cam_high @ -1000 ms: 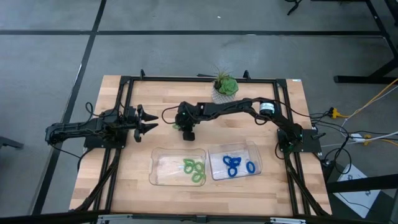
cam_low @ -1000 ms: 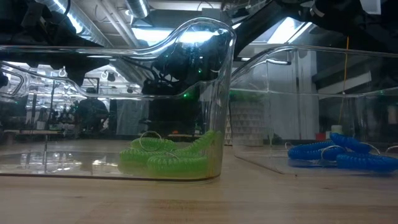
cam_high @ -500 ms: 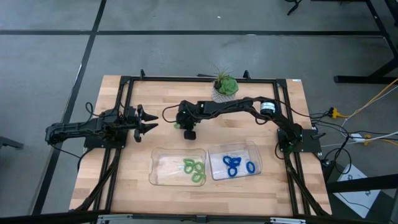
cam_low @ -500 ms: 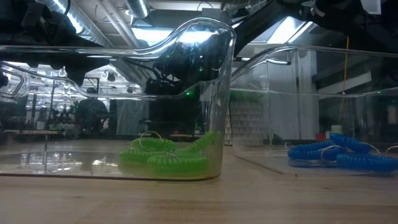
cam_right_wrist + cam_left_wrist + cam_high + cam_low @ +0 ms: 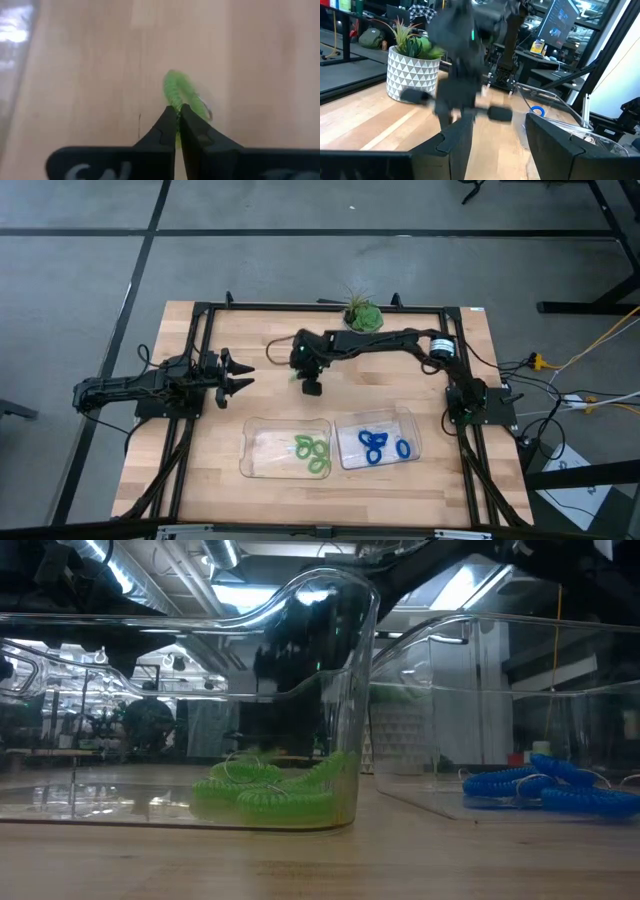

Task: Sort spring keychains
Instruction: Put the green spring keychain into the left transparent bin

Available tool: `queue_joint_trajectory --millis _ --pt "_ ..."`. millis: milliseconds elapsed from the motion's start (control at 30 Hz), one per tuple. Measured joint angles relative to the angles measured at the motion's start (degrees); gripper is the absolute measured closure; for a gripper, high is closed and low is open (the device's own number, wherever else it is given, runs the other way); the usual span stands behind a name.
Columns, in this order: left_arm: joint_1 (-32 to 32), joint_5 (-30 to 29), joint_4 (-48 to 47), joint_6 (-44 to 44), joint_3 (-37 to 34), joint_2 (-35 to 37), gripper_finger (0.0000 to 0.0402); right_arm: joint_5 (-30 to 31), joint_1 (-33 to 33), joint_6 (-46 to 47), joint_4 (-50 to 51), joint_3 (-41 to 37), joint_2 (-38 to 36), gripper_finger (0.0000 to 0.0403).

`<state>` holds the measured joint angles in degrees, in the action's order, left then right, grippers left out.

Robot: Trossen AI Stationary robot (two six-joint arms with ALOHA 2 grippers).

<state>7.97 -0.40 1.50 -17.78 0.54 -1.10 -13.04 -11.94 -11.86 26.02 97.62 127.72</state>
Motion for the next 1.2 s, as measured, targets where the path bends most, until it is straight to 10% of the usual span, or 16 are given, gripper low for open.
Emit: queue_joint_trajectory --millis 1200 --pt "0.02 0.02 -0.02 0.0 0.0 0.0 0.0224 -0.02 0.58 9.11 11.09 0.39 -30.73 0.0393"
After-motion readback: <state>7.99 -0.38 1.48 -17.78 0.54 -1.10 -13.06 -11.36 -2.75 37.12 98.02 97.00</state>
